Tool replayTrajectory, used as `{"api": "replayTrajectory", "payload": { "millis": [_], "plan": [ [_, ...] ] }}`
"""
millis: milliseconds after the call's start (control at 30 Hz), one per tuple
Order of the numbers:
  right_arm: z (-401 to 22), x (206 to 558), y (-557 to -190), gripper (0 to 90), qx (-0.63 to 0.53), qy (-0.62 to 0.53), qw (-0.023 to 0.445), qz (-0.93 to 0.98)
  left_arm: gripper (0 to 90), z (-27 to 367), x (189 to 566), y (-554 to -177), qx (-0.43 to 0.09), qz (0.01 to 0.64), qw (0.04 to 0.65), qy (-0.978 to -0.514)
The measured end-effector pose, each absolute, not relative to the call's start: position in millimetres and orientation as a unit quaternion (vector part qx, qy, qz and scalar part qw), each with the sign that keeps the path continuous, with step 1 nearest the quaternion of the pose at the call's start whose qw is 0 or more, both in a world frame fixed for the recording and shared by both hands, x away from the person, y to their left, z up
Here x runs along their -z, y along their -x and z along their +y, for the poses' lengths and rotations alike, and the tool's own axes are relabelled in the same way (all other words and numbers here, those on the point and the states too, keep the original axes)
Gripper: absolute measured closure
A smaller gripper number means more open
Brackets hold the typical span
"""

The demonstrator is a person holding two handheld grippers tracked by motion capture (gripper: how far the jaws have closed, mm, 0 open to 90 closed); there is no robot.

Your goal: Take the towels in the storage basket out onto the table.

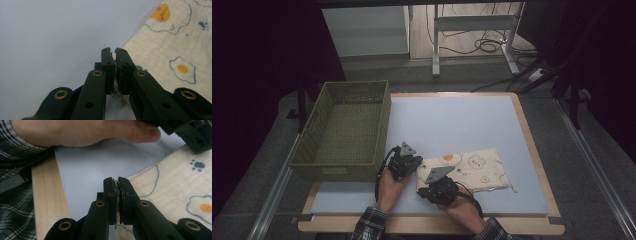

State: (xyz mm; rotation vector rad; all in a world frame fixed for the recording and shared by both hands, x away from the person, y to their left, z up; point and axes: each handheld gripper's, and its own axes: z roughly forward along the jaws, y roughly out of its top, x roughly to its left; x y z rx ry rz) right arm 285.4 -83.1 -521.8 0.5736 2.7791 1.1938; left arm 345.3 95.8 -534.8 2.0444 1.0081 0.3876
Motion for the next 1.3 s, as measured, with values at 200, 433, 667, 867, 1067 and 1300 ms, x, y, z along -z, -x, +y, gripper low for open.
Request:
{"api": "replayTrajectory", "payload": {
  "millis": [200,433,667,867,1067,1300],
  "plan": [
    [-99.3,505.4,-283.8,85.5,-0.415,-0.193,0.036,0.888,85.5,92.3,517.6,-346.2,-0.159,0.382,0.422,-0.807],
    [-124.7,497.3,-282.1,85.5,-0.427,-0.209,0.062,0.878,85.3,69.8,506.1,-356.4,-0.158,0.351,0.436,-0.813],
    [-161.4,498.5,-285.5,85.5,-0.429,-0.244,0.083,0.866,85.1,42.0,504.9,-370.3,-0.148,0.326,0.447,-0.820],
    [-188.5,497.9,-286.9,85.4,-0.432,-0.269,0.093,0.856,84.9,24.4,504.1,-376.7,-0.144,0.309,0.449,-0.826],
    [-214.3,498.1,-286.2,85.4,-0.436,-0.292,0.103,0.845,84.9,-5.7,501.6,-385.9,-0.143,0.280,0.446,-0.838],
    [-241.2,500.6,-285.7,85.4,-0.437,-0.317,0.111,0.834,84.9,-36.1,497.8,-393.3,-0.137,0.260,0.446,-0.845]
  ]
}}
